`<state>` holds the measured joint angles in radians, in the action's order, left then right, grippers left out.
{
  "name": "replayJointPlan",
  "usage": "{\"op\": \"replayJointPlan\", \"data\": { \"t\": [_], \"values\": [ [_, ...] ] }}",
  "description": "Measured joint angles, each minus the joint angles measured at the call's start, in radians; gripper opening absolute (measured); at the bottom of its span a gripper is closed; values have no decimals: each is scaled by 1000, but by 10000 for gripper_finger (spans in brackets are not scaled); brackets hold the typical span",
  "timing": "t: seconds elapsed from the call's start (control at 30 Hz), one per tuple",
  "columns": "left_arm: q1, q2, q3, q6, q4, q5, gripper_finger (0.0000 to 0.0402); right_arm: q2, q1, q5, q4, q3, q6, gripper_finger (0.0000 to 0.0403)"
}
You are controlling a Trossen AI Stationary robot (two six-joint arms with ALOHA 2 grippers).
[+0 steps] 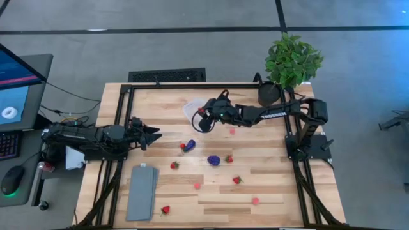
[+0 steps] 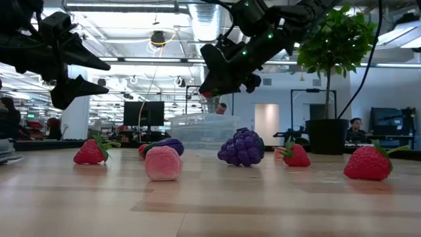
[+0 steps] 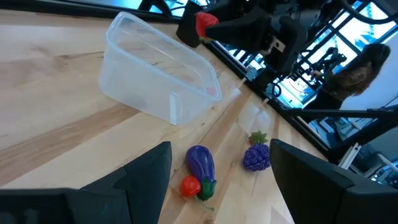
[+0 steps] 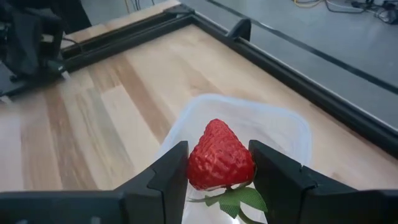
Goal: Pick and placing Produce into tupperware
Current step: Put the strawberry into the transparent container
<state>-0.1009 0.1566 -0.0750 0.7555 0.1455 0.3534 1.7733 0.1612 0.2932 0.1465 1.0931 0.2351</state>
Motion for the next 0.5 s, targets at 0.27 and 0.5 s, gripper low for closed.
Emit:
{"op": "replayJointPlan", "data": {
  "t": [0.27,0.5],
  "values": [
    [0,0,0,0,0,0,261,36,0,-1,18,4,48,182],
    [0,0,0,1,0,-5,261,67,-10,-5,2,2,85,189]
  ]
}}
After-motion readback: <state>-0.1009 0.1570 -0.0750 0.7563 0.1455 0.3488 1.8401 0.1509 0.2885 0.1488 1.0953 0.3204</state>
